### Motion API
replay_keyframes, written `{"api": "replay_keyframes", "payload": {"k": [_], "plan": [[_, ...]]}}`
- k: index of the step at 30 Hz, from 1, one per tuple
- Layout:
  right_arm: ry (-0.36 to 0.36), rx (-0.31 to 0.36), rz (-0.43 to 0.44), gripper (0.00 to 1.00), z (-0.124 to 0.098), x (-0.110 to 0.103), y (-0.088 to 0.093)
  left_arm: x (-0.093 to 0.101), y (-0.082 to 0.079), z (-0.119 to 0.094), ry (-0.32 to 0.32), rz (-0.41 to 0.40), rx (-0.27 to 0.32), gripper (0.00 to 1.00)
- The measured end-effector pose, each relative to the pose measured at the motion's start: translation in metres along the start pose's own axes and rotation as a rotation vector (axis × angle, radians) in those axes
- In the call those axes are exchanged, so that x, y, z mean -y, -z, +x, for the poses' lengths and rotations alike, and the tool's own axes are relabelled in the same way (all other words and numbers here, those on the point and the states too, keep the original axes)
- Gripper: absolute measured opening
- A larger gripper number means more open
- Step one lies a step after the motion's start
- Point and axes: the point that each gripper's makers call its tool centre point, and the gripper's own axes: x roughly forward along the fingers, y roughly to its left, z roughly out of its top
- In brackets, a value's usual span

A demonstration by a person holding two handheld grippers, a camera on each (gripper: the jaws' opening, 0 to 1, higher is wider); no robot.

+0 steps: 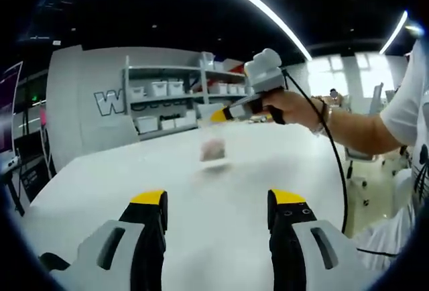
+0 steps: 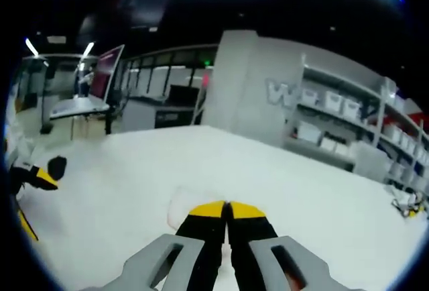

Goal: Open the resealable bag by pulling the two sides of the seal apart until the entire bag opening is separated and visibly accessible.

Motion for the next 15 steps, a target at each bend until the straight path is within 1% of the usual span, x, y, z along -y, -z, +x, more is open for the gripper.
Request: {"api": "replay_keyframes", "payload": {"k": [4,15], "plan": [[0.006,0.000,0.013,0.00,0.006,0.005,-0.002,0.002,-0.002,0.000,0.003,0.000,0.001,0.61],[0.014,-0.008,0.035,0.00,0.015,0.008,-0.001,0.008,-0.002,-0.002,0.008,-0.001,-0.005,0.60]]}}
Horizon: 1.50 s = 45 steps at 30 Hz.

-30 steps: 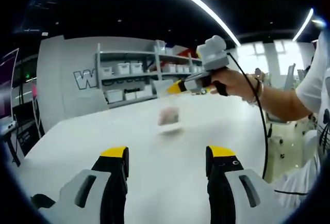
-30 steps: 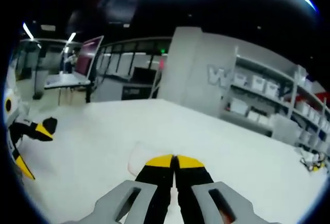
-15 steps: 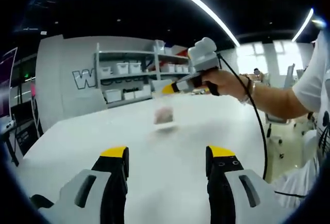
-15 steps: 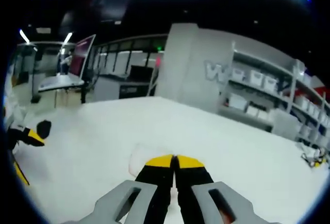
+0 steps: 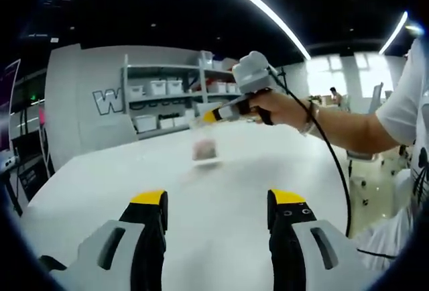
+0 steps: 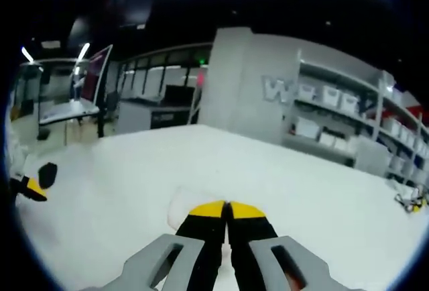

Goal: Open the resealable bag by pulling the two sides of the seal apart until the entire bag opening is separated and visibly accessible.

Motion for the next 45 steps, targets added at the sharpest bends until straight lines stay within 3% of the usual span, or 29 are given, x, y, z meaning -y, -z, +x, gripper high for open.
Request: {"api": "replay_keyframes", "payload": {"k": [33,45], "plan": [[0.055,-0.021,0.036,0.00,0.033,0.030,-0.004,0.016,0.003,-0.006,0.002,0.000,-0.020,0.59],[0.067,-0.029,0.061,0.00,0.037,0.040,-0.004,0.019,-0.003,-0.008,0.002,-0.002,-0.022,0.59]]}}
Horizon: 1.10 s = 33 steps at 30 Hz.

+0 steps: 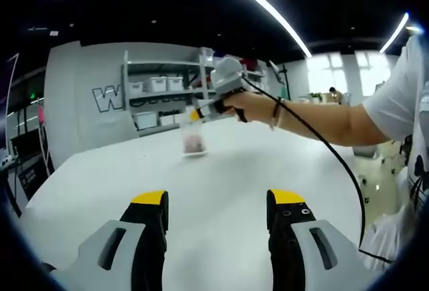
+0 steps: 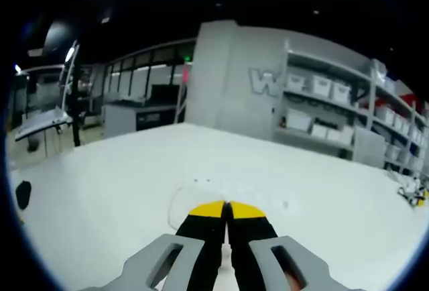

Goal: Open the resealable bag by pulling the two sides of the seal apart until the entire bag opening is separated and visibly accessible.

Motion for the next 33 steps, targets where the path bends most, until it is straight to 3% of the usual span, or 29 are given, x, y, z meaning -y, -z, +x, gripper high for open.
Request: {"api": "replay_keyframes", "payload": {"k": [24,33], "plan": [[0.071,-0.026,0.031,0.00,0.030,0.026,-0.003,0.009,-0.007,-0.003,0.005,0.006,0.000,0.59],[0.074,-0.032,0.034,0.00,0.037,0.023,0.000,0.013,-0.006,-0.002,0.003,0.010,-0.003,0.59]]}}
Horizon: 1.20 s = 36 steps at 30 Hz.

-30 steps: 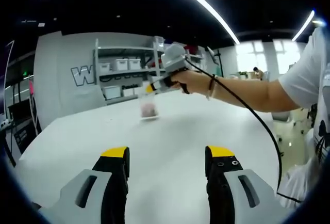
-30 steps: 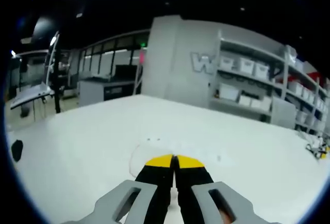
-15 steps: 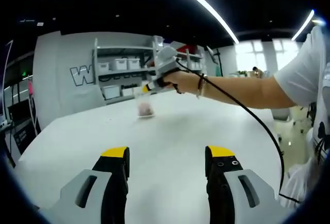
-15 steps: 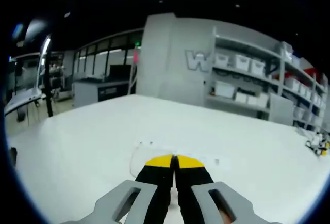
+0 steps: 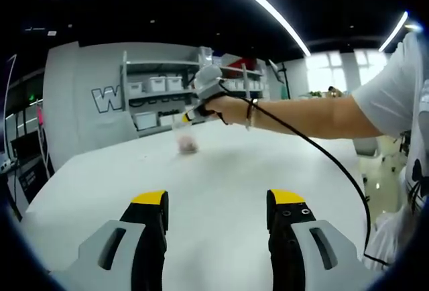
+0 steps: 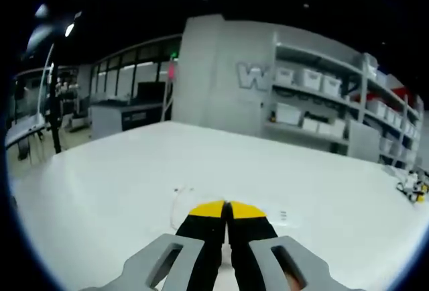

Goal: Open the resealable bag by pulling the two sides of the seal apart until the entire bag opening is separated and visibly accessible.

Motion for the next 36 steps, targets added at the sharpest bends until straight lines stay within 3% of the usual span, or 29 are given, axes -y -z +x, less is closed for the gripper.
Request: {"api": "replay_keyframes", "payload": {"k": [12,14,20,36], "plan": [[-0.023,-0.019,-0.001,0.00,0.003,-0.009,0.013,0.003,0.003,0.001,0.002,0.000,-0.002,0.59],[-0.049,-0.046,0.017,0.00,0.004,-0.015,0.026,0.003,0.002,0.003,0.004,-0.001,0.002,0.59],[-0.065,-0.067,0.014,0.00,0.008,-0.025,0.039,0.003,0.002,0.004,0.008,0.000,0.000,0.59],[-0.147,-0.097,-0.004,0.00,0.004,-0.063,0.053,-0.004,-0.003,0.004,0.006,0.007,0.011,0.59]]}}
